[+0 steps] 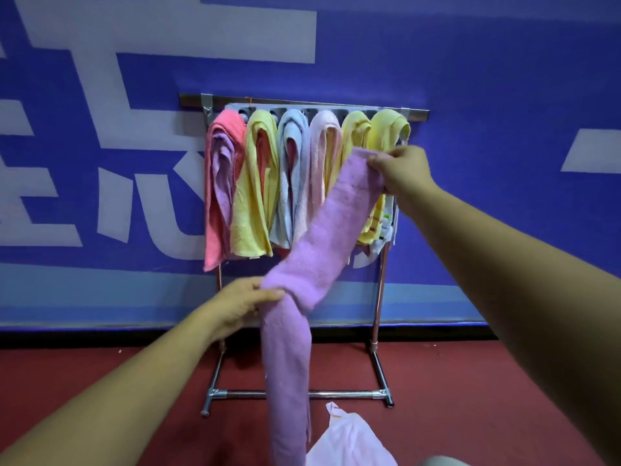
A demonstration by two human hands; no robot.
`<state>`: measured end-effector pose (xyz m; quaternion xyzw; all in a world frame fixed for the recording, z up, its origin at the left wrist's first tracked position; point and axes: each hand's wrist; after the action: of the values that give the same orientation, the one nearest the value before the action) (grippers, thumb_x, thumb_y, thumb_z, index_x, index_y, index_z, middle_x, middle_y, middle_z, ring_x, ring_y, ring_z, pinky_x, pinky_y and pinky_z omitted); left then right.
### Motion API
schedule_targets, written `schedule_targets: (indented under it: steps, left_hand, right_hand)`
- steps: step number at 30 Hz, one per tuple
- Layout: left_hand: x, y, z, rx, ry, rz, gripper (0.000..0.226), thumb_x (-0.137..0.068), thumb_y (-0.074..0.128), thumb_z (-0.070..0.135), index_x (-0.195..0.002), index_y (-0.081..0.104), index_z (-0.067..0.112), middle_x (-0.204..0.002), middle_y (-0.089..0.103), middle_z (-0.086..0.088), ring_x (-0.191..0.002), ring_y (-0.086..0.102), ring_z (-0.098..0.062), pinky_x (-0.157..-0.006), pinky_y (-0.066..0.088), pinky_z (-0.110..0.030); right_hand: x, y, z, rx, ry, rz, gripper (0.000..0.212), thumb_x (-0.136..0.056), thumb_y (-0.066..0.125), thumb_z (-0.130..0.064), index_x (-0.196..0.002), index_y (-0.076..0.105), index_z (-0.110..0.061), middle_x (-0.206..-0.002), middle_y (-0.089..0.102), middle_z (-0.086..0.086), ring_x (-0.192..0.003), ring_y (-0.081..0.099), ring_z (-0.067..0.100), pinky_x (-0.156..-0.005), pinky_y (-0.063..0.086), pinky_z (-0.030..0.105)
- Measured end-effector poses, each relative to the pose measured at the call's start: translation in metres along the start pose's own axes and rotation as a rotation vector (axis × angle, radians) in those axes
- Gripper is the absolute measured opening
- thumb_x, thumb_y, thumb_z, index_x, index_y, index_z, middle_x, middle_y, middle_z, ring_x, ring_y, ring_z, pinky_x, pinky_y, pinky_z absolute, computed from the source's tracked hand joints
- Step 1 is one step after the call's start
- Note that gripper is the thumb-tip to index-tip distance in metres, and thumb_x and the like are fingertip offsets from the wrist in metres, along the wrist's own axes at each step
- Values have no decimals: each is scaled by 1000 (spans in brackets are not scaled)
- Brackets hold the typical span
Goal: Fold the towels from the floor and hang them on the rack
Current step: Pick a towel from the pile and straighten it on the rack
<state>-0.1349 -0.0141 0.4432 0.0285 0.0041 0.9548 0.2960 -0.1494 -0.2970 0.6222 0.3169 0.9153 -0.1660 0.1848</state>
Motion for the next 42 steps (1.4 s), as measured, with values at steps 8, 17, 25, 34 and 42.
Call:
schedule_targets:
  steps: [8,17,25,34,42]
  left_hand:
    - [-5,-10,105,187,112,-59,65,-54,92,26,-113,69,9,-105,72,-10,-95,67,-21,-88,55,-33]
    - [-6,14,131,-88,18,-248,34,-88,65,12,-122,67,9,-123,68,-15,-104,68,-22,-84,56,-28]
    - [0,-9,120,-228,-61,-281,52,-58,90,42,-95,77,8,-97,74,-10,-85,69,-19,-79,54,-29]
    - [-28,-6,167,-209,161,-177,41,-88,64,20,-125,64,3,-119,70,-15,-103,68,-23,-88,54,-30]
    - [-79,-24,242,-327,244,-118,14,-95,55,11,-96,66,1,-87,71,-2,-82,66,-11,-76,52,-21]
  right_hand:
    - [56,14,80,720,422,-585,7,-80,66,-2,-82,61,3,-57,63,13,-46,64,22,-44,51,24]
    - [79,42,15,-396,302,-1009,43,-101,53,-30,-125,60,5,-105,71,22,-98,64,29,-94,47,43]
    - [68,26,-4,-365,197,-666,10,-95,63,-10,-88,62,-2,-63,65,4,-55,61,16,-51,49,22]
    - [47,21,-8,-312,333,-905,9,-98,60,-12,-100,63,-4,-77,70,4,-60,67,13,-50,52,20]
    - [-37,40,-40,-183,61,-688,13,-87,74,-14,-76,66,-15,-74,64,-3,-73,56,12,-69,42,26]
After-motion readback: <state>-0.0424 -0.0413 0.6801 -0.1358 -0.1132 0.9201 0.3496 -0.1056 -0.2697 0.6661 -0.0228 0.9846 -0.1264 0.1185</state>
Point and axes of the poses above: each hand's wrist, its own x-axis away from the middle knuckle, its own y-axis out of the palm, z = x × y
